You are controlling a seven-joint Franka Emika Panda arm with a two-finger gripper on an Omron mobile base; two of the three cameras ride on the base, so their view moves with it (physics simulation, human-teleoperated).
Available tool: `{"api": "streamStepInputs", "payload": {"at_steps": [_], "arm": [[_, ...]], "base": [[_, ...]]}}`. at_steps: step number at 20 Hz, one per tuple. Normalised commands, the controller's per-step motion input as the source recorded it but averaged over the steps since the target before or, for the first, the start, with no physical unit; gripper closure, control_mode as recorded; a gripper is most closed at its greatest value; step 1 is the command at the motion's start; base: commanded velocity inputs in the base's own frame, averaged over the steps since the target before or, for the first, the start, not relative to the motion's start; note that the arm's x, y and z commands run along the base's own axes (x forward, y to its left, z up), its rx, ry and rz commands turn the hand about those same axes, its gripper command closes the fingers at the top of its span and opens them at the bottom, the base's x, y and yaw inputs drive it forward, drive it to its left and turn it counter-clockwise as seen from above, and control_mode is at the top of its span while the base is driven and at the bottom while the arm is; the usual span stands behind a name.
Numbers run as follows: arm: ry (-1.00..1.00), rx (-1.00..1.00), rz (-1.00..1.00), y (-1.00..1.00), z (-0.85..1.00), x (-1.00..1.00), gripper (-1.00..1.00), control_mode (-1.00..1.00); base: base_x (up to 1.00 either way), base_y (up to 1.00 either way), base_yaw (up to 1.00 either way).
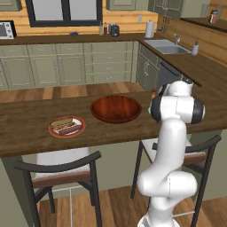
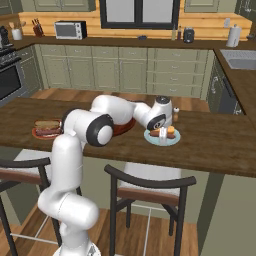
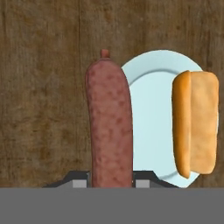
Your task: Place one bun and one sausage from the bowl on each plate.
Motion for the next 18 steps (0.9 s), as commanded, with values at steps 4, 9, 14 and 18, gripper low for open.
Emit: {"api": "streamStepInputs", "payload": {"at_steps": [4,9,14,18], "arm": [[0.0,0.0,0.0,0.01,-0.07,0.01,1.0,-1.0],[0.0,0.0,0.0,0.03,-0.07,0.04,1.0,-1.0],[0.0,0.0,0.0,0.06,-0.02,0.08,1.0,-1.0],[0.0,0.0,0.0,0.01,-0.01,0.04,-1.0,-1.0]], "base": [[0.0,0.0,0.0],[0.0,0.0,0.0],[0.0,0.0,0.0],[0.0,0.0,0.0]]}}
